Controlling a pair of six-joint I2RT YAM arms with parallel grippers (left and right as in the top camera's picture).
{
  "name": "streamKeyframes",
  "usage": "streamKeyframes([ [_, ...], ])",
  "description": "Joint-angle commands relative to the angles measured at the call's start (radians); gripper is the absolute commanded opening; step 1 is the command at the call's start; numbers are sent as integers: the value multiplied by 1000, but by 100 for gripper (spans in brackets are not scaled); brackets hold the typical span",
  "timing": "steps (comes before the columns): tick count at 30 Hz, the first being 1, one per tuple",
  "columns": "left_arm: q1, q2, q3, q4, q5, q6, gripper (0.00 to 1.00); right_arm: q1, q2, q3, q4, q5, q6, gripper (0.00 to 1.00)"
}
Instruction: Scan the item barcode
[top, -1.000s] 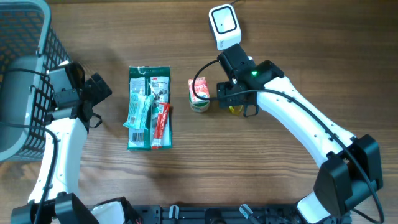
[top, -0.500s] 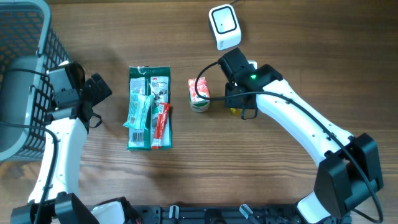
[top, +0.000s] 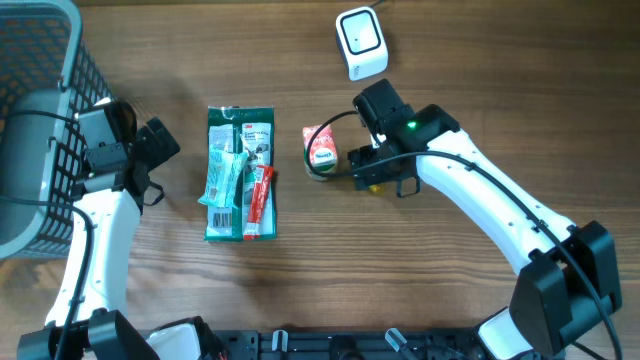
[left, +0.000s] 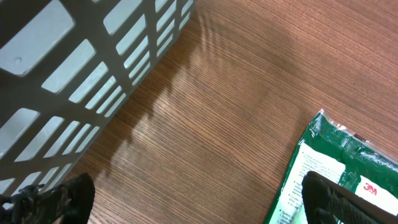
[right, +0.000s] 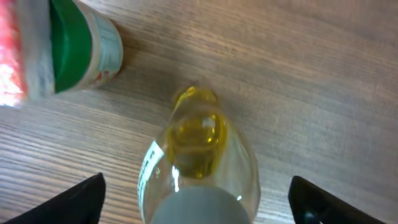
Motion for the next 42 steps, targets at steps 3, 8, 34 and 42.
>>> streamKeyframes([
  [3, 4, -14, 16, 3, 5, 13, 100, -3, -24, 42, 16, -26, 50, 100],
  [8, 4, -14, 16, 3, 5, 13, 100, -13, -19, 40, -13, -25, 105, 100],
  [34, 4, -14, 16, 3, 5, 13, 100, 98, 20, 134, 295, -131, 71, 65],
  [42, 4, -14, 16, 3, 5, 13, 100, 54, -35, 198, 163, -8, 96, 79],
])
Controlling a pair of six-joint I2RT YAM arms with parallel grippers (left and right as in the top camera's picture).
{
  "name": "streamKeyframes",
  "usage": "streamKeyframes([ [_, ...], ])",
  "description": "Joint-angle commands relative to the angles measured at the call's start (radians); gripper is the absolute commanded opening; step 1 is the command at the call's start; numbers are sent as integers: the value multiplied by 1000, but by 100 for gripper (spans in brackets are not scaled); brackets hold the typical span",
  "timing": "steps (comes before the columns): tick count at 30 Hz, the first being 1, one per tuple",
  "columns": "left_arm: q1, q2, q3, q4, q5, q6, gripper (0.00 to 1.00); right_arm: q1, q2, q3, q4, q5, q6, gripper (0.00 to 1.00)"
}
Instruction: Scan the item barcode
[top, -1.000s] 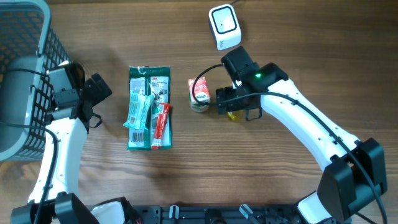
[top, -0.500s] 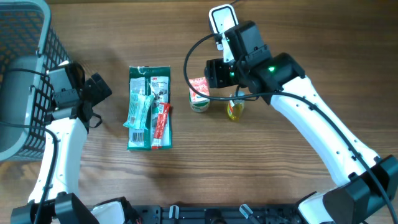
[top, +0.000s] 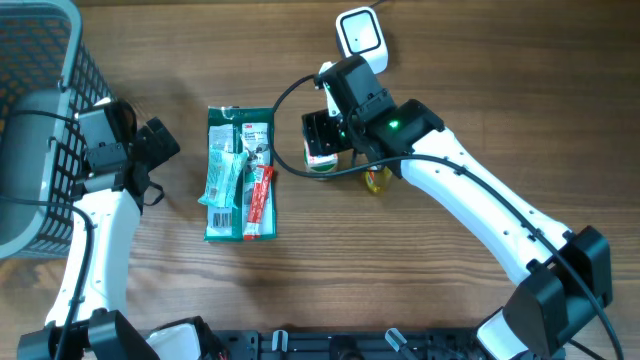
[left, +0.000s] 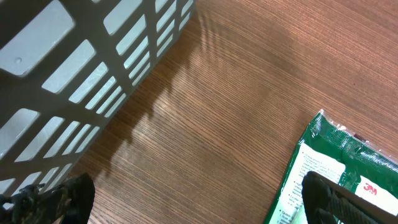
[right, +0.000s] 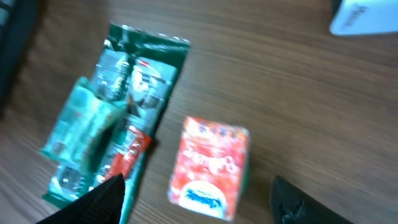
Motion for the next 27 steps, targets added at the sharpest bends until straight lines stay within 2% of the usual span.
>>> streamKeyframes([
  [1, 4, -14, 16, 3, 5, 13, 100, -47, -68, 50, -103, 101, 43, 81],
  [2, 4, -14, 16, 3, 5, 13, 100, -69, -90, 50, -179, 101, 57, 83],
  [3, 4, -14, 16, 3, 5, 13, 100, -90, -96, 50, -272, 106, 80, 91],
  [4, 4, -14, 16, 3, 5, 13, 100, -99, -95, 48, -314, 108, 88, 95],
  [6, 4, -14, 16, 3, 5, 13, 100, -106, -93, 27, -382, 108, 105, 96],
  [12, 4, -14, 16, 3, 5, 13, 100, -105, -87, -102, -309, 109, 102, 95],
  [16, 4, -14, 16, 3, 5, 13, 100, -105, -82, -196, -191, 108, 102, 80],
  [18, 4, -14, 16, 3, 5, 13, 100, -105, -82, -236, -154, 109, 102, 67],
  [21, 4, -14, 16, 3, 5, 13, 100, -105, -82, -245, -144, 134, 103, 56],
  [22, 4, -14, 16, 3, 5, 13, 100, -105, -84, -240, -145, 160, 104, 48],
  [27, 4, -14, 16, 3, 5, 13, 100, -132, -107, -184, -172, 297, 101, 45],
])
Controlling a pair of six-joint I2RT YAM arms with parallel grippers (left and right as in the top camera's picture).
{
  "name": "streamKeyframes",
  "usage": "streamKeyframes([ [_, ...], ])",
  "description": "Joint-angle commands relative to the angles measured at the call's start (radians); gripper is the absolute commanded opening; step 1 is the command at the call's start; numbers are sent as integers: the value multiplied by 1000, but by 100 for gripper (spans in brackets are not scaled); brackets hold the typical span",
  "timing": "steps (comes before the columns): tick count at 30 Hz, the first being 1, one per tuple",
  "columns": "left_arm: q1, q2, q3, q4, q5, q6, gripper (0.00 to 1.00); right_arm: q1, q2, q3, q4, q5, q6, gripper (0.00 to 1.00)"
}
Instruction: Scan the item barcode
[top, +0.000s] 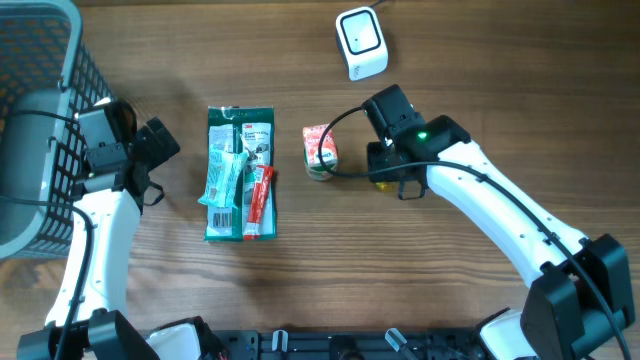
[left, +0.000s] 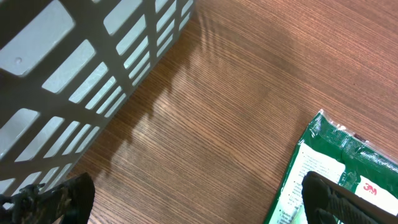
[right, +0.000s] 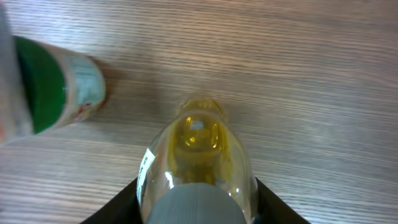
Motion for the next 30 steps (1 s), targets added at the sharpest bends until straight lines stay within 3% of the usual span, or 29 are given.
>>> streamKeyframes([
  [1, 4, -14, 16, 3, 5, 13, 100, -39, -34, 57, -19, 169, 0, 45],
  [5, 4, -14, 16, 3, 5, 13, 100, -118, -43, 56, -17, 197, -25, 45],
  [12, 4, -14, 16, 3, 5, 13, 100, -249, -31, 55, 11, 76, -26, 45],
  [26, 4, -14, 16, 3, 5, 13, 100, -271, 4, 15, 75, -8, -77, 52],
  [29, 4, -14, 16, 3, 5, 13, 100, -271, 6, 0, 80, -8, -77, 77],
  [30, 4, -14, 16, 3, 5, 13, 100, -271, 6, 0, 80, -8, -77, 94],
])
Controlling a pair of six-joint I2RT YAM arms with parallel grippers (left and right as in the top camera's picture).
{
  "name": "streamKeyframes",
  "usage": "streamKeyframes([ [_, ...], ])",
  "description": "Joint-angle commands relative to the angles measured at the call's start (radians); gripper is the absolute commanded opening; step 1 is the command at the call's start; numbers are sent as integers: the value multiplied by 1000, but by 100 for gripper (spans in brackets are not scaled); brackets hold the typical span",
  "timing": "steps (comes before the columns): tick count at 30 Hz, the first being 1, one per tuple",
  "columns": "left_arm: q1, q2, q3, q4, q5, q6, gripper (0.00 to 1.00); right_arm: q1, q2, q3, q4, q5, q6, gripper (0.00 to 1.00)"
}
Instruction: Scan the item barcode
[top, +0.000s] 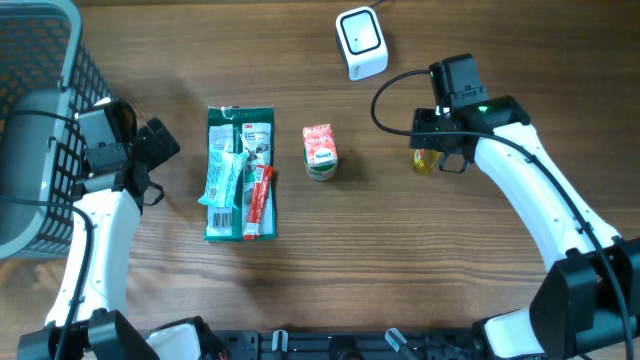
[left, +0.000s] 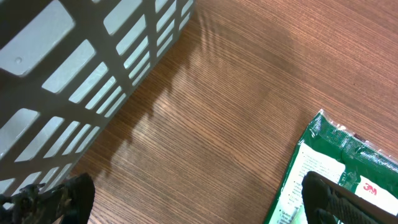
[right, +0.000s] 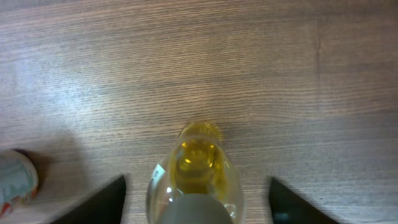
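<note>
A small clear bottle of yellow liquid (top: 427, 160) stands on the wooden table, right of centre. My right gripper (top: 436, 148) hangs over it. In the right wrist view the bottle (right: 198, 167) stands between the two dark fingers (right: 104, 202), which are spread wide and do not touch it, so that gripper (right: 196, 205) is open. The white barcode scanner (top: 360, 42) sits at the back, left of the bottle. My left gripper (left: 198, 202) stays open and empty over bare wood near the basket.
A red and green carton (top: 320, 151) stands mid-table. A green packet with a teal and a red item on it (top: 240, 186) lies to its left, its corner (left: 336, 155) by my left fingers. A grey mesh basket (top: 30, 130) fills the left edge.
My right gripper was shut on the yellow bottle close to the carton. Now the bottle stands further right and the gripper is open around it. The left arm has not moved.
My right gripper was first open around the bottle beside the carton. Then it was over the carton near the scanner, the bottle left on the table. Then it was shut on the bottle. Now the bottle stands further right, let go.
</note>
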Motion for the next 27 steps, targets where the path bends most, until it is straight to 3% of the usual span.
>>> streamKeyframes([
  [1, 4, -14, 16, 3, 5, 13, 100, -4, 13, -14, 4, -6, -2, 100],
  [5, 4, -14, 16, 3, 5, 13, 100, -4, 12, 28, -6, -6, -13, 100],
  [9, 4, -14, 16, 3, 5, 13, 100, -4, 11, 298, -156, -11, -53, 99],
  [12, 4, -14, 16, 3, 5, 13, 100, 6, 8, 450, -228, -177, -55, 87],
  [15, 4, -14, 16, 3, 5, 13, 100, 58, 9, 446, -224, -336, -51, 76],
  [20, 4, -14, 16, 3, 5, 13, 100, 318, 31, 433, -176, -245, 20, 66],
  [21, 4, -14, 16, 3, 5, 13, 100, 380, 45, 433, -165, -175, 59, 76],
  [22, 4, -14, 16, 3, 5, 13, 100, 439, 64, 433, -148, -120, 88, 100],
  [25, 4, -14, 16, 3, 5, 13, 100, 548, 139, 433, -50, -105, 101, 99],
  [26, 4, -14, 16, 3, 5, 13, 100, 566, 167, 433, -27, -105, 103, 96],
  [27, 4, -14, 16, 3, 5, 13, 100, 578, 194, 433, -9, -100, 106, 78],
])
